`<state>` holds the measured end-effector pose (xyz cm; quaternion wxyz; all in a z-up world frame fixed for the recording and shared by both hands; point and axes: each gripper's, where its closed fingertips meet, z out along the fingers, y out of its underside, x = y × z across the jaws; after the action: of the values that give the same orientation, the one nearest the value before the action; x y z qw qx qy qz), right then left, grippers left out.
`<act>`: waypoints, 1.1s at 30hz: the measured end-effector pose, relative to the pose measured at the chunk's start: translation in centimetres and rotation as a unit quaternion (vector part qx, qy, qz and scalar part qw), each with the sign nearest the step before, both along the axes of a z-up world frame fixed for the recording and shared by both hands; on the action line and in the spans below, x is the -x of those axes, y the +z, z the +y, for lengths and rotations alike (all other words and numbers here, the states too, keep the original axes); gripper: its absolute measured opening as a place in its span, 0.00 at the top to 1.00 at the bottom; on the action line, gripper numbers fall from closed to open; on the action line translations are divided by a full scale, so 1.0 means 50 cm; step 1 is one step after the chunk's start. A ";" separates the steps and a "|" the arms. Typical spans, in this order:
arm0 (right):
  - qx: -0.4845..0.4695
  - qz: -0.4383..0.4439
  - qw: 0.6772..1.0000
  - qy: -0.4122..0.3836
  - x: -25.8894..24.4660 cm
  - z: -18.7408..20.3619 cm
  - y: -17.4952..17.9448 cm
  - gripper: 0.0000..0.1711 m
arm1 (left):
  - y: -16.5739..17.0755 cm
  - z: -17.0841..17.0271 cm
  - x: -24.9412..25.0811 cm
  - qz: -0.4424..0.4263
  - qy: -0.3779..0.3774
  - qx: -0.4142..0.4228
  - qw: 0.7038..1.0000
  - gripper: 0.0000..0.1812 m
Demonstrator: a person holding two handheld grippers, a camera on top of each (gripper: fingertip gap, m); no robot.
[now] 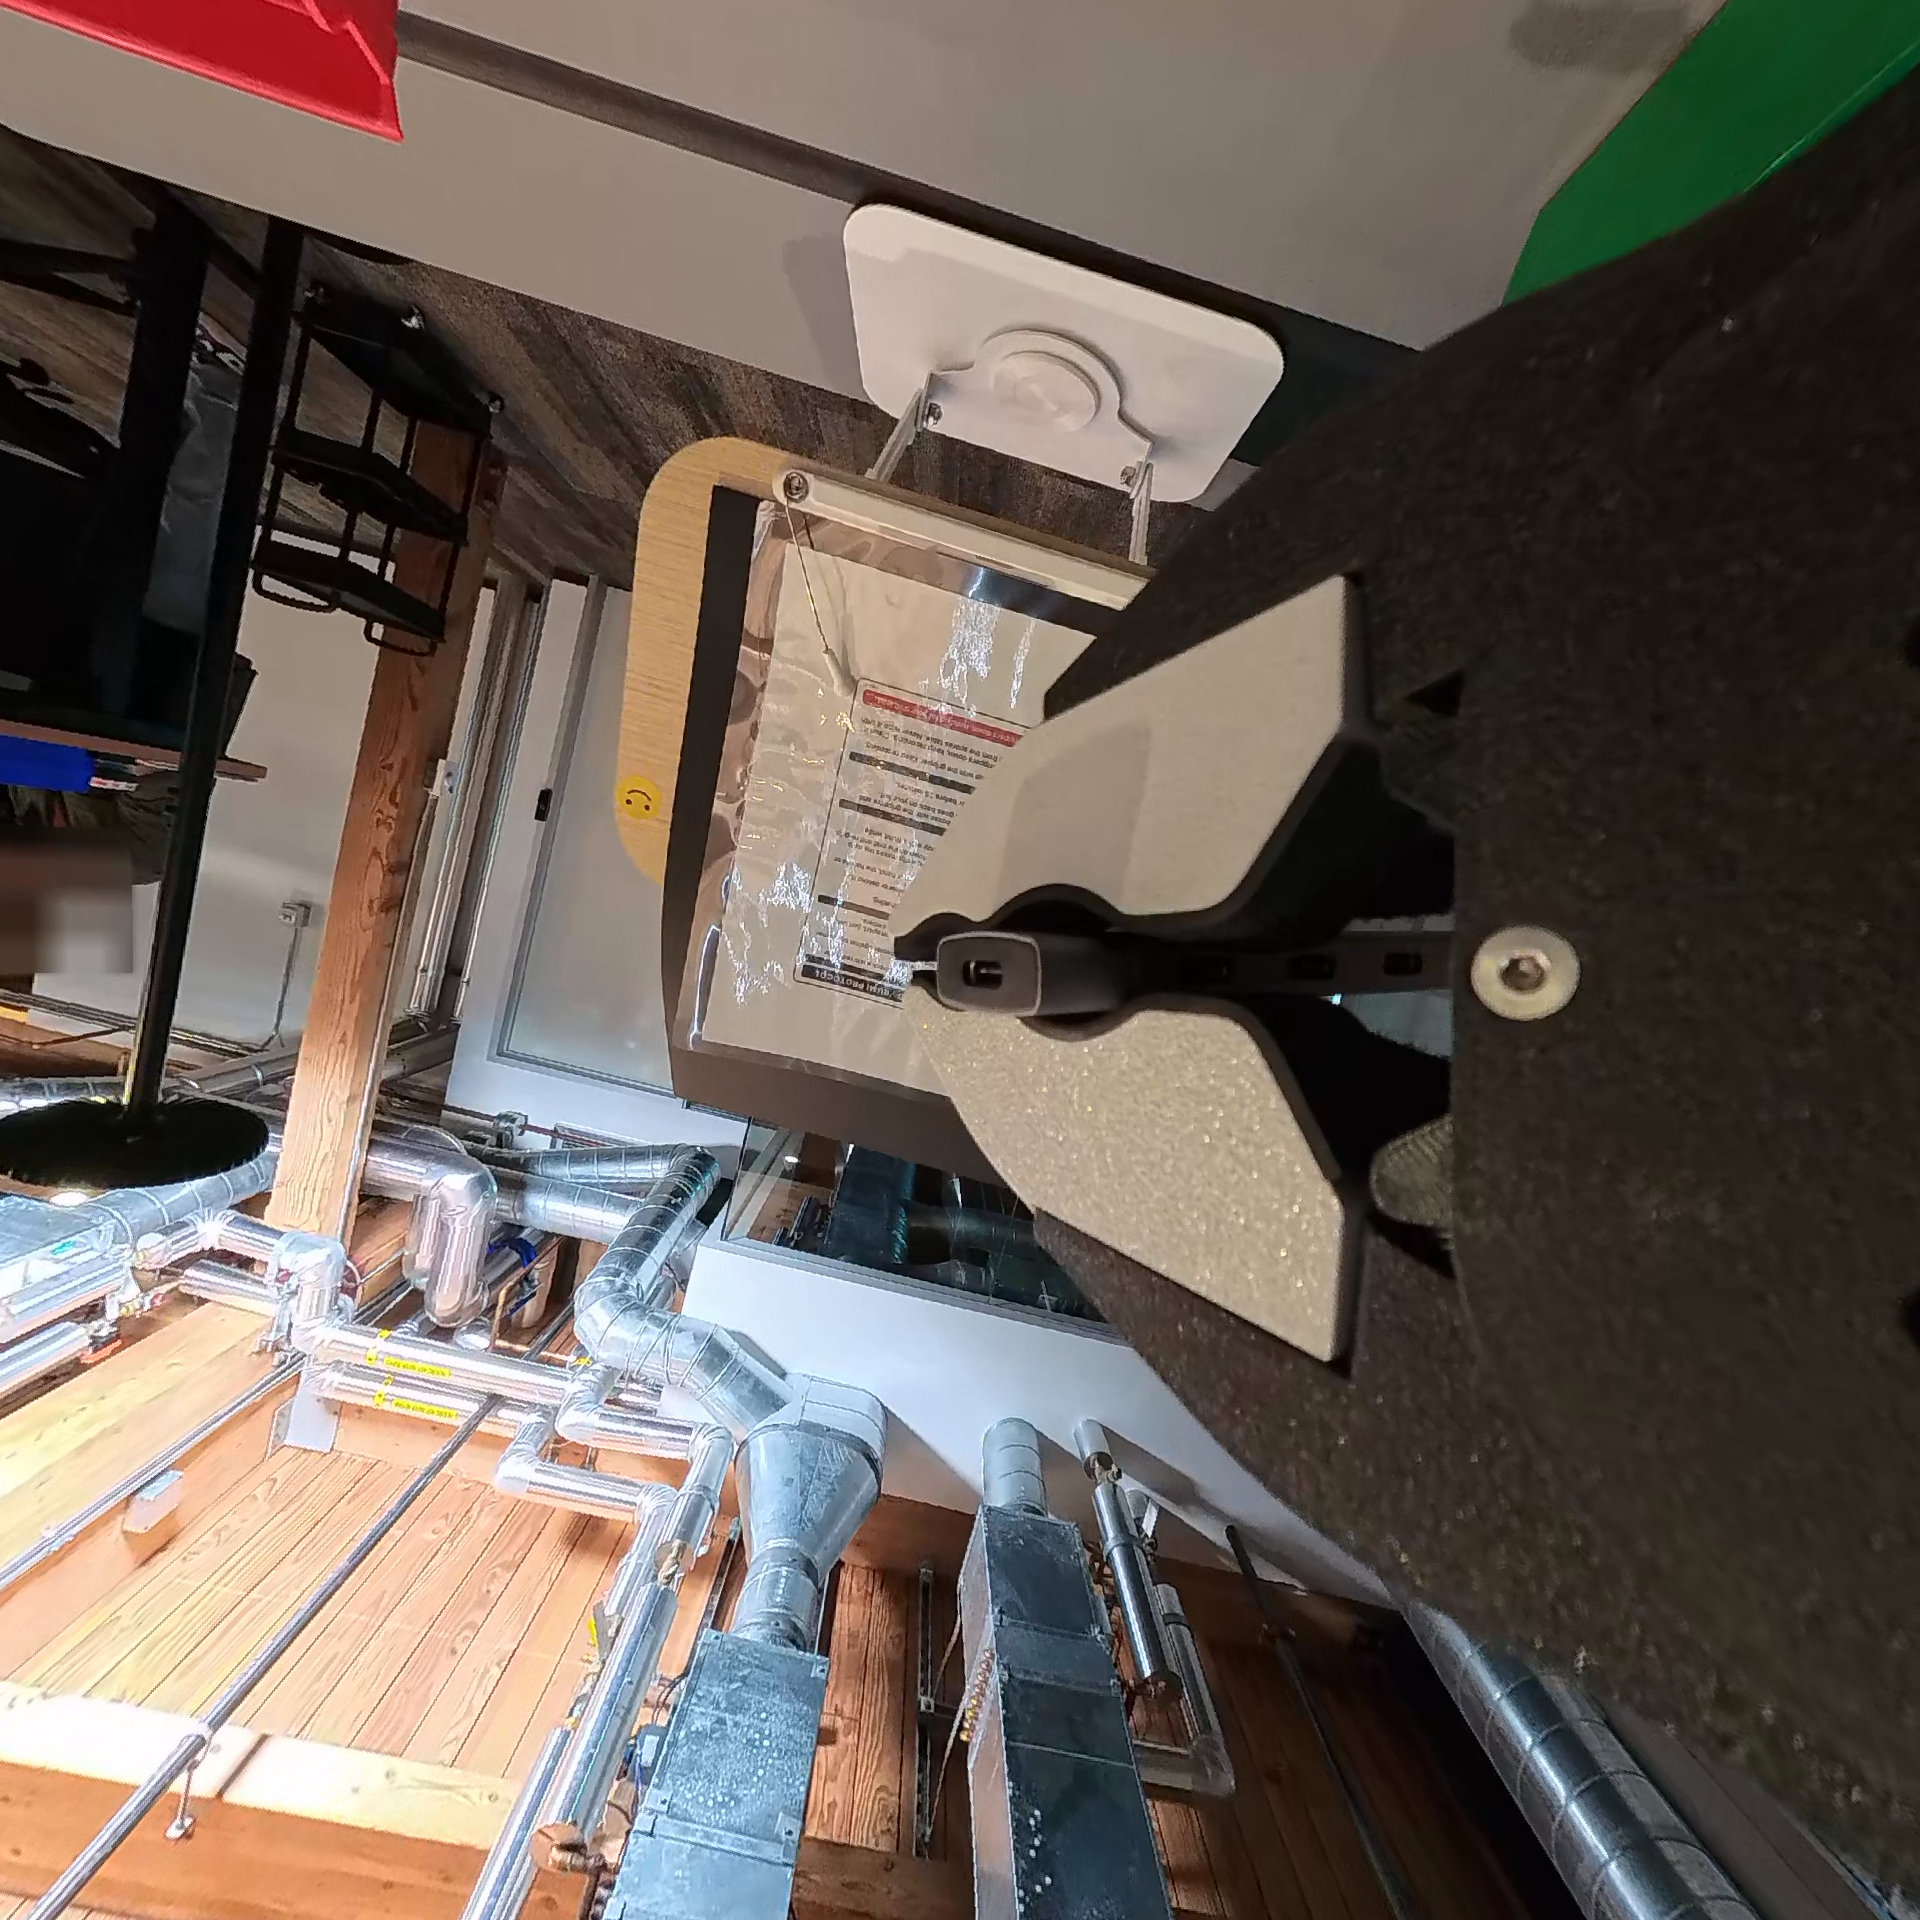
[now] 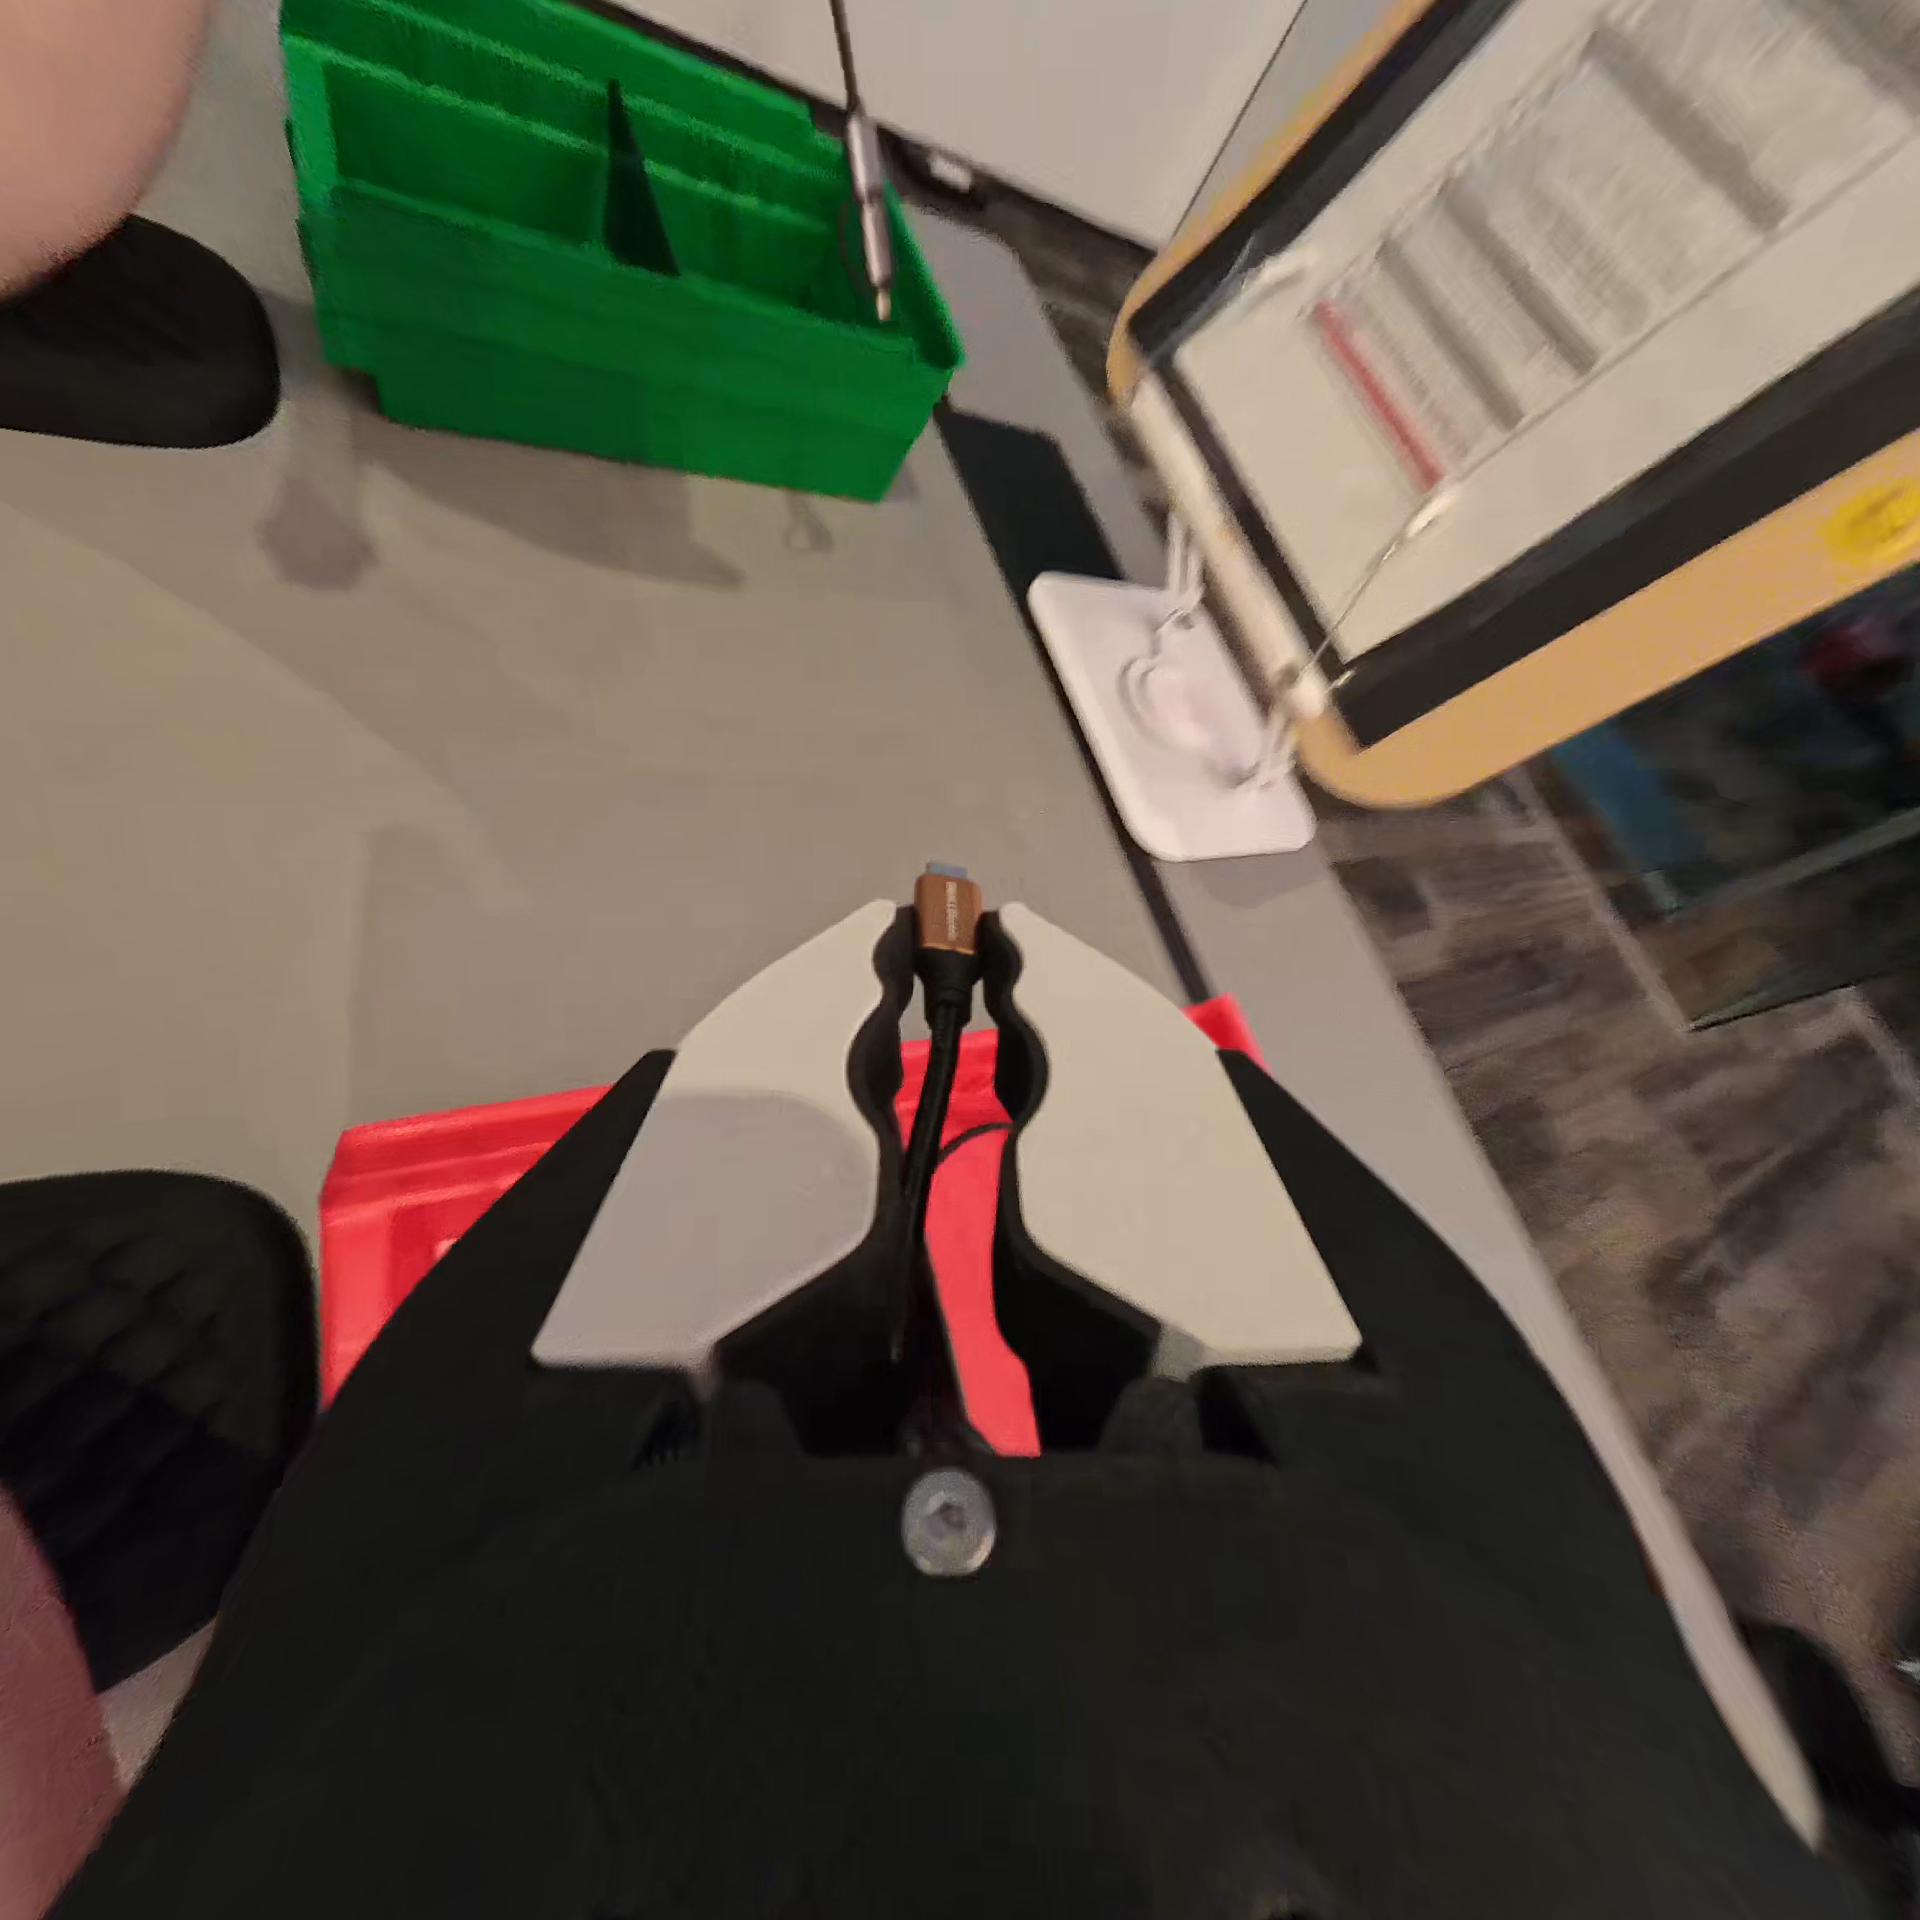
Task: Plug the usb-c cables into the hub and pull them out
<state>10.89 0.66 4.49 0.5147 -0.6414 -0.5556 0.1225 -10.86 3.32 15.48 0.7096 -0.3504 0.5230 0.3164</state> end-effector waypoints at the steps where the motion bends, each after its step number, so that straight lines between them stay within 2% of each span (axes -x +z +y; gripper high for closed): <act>1: 0.035 -0.003 0.999 -0.003 -0.007 0.003 -0.025 0.92 | -0.001 0.000 0.000 0.001 0.000 0.001 1.000 0.99; 4: 0.155 -0.034 0.987 -0.033 -0.041 -0.001 -0.107 0.92 | -0.001 -0.002 -0.002 0.002 -0.001 0.002 1.000 0.99; 7: 0.266 -0.049 0.961 -0.057 -0.062 -0.020 -0.171 0.91 | -0.004 -0.001 -0.004 0.004 -0.002 0.004 1.000 0.99; 11: 0.331 -0.052 0.938 -0.093 -0.081 -0.016 -0.214 0.92 | -0.009 -0.001 -0.007 0.012 0.000 0.006 1.000 0.99; 16: 0.349 -0.043 0.928 -0.123 -0.093 -0.017 -0.222 0.79 | -0.015 -0.003 -0.012 0.018 -0.003 0.012 1.000 0.99; 20: 0.258 -0.023 0.957 -0.126 -0.092 -0.007 -0.156 0.77 | -0.023 -0.006 -0.018 0.021 -0.015 0.029 0.999 0.99; 23: 0.089 -0.010 0.990 -0.108 -0.061 0.013 -0.045 0.68 | -0.028 -0.023 -0.032 -0.002 -0.063 0.078 0.995 0.99; 25: -0.033 0.019 0.997 -0.060 -0.004 0.010 0.044 0.68 | -0.026 -0.048 -0.046 -0.030 -0.120 0.122 0.985 0.99; 28: -0.147 0.101 0.982 0.059 0.117 -0.032 0.143 0.68 | -0.016 -0.086 -0.062 -0.074 -0.202 0.187 0.958 0.99; 31: -0.147 0.152 0.960 0.185 0.237 -0.070 0.154 0.68 | -0.010 -0.121 -0.074 -0.104 -0.275 0.255 0.921 0.99; 33: -0.124 0.187 0.947 0.229 0.308 -0.069 0.149 0.69 | -0.007 -0.133 -0.077 -0.126 -0.305 0.298 0.896 0.99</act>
<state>-4.51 -2.80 11.92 0.6424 -0.3939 -0.5924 0.2849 -7.03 -3.34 15.14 0.6934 -0.4062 0.5801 -0.1331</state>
